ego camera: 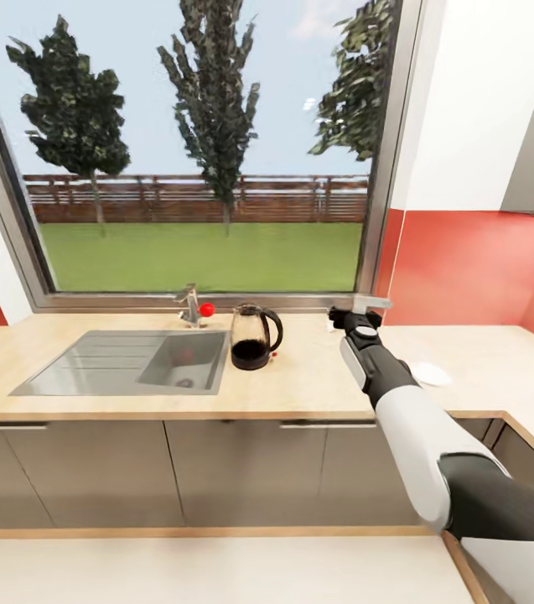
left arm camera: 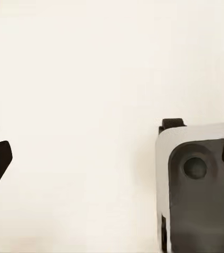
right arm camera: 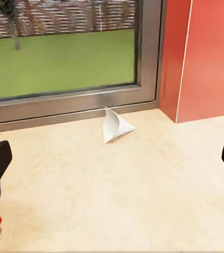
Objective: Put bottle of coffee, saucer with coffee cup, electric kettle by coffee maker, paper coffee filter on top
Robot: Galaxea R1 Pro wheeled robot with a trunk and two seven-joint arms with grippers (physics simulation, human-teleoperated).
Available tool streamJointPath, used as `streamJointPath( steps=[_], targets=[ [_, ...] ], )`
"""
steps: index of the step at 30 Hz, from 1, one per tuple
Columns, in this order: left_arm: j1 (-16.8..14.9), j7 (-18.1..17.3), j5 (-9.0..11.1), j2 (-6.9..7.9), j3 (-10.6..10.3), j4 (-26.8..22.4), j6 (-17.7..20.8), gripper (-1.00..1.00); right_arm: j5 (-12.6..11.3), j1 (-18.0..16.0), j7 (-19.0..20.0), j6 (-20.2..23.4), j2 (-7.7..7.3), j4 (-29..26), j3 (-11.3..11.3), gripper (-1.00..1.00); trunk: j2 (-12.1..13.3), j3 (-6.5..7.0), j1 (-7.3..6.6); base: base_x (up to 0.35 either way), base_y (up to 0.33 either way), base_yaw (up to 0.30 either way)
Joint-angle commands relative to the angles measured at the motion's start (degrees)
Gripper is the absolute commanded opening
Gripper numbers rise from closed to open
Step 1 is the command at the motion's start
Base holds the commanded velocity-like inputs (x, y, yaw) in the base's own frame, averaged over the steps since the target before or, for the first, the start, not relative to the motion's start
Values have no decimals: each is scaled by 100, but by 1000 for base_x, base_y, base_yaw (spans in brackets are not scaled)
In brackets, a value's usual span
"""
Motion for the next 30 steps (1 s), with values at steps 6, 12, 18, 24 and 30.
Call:
streamJointPath(
  steps=[6,12,18,24,30],
  targets=[
    [476,5,11,44,-32,121,-12,100,14,0,-5,32,-43,33,-15,100,-5,-2,6,337,0,0],
    [740,37,-8,60,-32,129,335,100,9,4,-5,30,-113,57,-13,100,-5,-2,6,337,0,0],
    [879,111,-13,64,-37,130,616,100,9,7,-7,32,-128,203,-16,100,-5,-2,6,337,0,0],
    [919,118,-13,33,-46,134,703,100,15,14,-5,32,-142,441,-18,100,-5,-2,6,338,0,0],
    [925,112,-20,23,-47,132,1038,100,17,16,2,31,-143,655,-7,100,-5,-2,6,338,0,0]
  ],
)
